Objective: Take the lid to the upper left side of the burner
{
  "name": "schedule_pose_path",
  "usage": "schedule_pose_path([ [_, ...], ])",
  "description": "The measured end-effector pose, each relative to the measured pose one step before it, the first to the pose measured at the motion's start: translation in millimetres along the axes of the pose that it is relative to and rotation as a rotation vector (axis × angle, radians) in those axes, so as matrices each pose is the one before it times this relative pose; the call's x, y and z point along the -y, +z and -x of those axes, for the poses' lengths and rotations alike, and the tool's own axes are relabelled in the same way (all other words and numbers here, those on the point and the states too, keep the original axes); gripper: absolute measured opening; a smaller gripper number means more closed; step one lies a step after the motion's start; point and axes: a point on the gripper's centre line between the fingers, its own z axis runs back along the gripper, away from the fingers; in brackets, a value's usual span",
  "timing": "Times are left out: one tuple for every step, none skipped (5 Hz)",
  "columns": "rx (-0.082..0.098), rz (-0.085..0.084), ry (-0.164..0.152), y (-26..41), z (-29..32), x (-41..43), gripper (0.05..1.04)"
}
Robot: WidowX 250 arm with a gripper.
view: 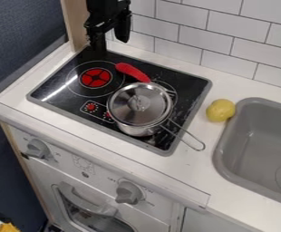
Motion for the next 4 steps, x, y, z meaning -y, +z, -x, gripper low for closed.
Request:
schedule_pose_path([
  [-0.0135, -0.0522, 0.0024, -19.47, 4.48, -6.75, 1.001],
  [0.0985, -0.0350, 0.0494, 2.95, 5.98, -6.11, 1.001],
  [0.0029, -0.0171, 0.0147, 3.05, 3.84, -1.82, 1.001],
  [-0.0489, 0.0521, -0.0532, 13.66, 3.82, -3.56, 1.001],
])
